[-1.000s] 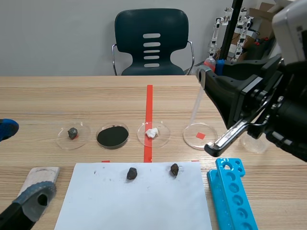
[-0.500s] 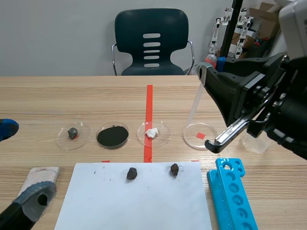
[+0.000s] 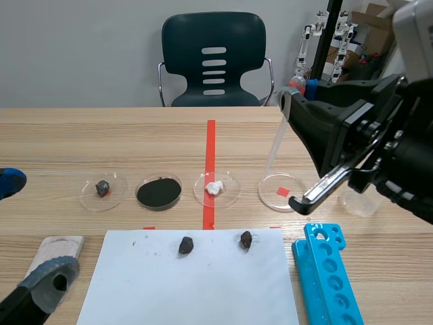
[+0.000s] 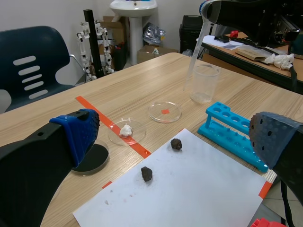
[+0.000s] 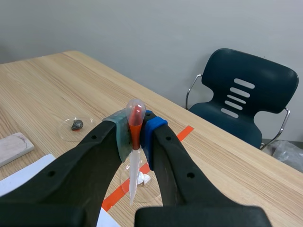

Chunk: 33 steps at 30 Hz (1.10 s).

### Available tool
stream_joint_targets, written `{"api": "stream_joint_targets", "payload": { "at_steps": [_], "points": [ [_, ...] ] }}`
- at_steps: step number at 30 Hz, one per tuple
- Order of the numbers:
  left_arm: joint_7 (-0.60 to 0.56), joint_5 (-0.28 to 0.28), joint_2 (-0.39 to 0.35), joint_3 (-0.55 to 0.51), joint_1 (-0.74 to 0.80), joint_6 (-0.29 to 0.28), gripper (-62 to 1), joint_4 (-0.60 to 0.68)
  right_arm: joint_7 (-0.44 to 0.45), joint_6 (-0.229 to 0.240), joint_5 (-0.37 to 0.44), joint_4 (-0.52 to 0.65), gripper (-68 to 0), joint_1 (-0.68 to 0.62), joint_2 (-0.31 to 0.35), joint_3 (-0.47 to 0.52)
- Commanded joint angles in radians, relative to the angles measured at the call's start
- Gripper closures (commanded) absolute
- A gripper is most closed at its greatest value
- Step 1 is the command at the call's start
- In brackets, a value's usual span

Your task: Squeeze the dropper onto the mineral

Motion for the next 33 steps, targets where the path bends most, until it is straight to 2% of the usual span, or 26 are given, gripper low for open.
{"api": "stream_joint_targets", "payload": {
  "at_steps": [1,14,33],
  "points": [
    [-0.013,-0.014,0.003,-0.008,0.003,-0.002,-62.3,0.016,0.016,-0.001,0.014,0.014,-0.4,0.014,0.003,0.008],
    [-0.013,-0.014,0.003,-0.008,0.003,-0.002,-62.3,0.016,0.027,-0.003,0.014,0.014,-0.4,0.014,0.003,0.051],
    [-0.013,-0.014,0.003,-0.008,0.003,-0.002,-62.3,0.016,0.026,-0.003,0.025,0.014,-0.4,0.014,0.003,0.051]
  ]
}}
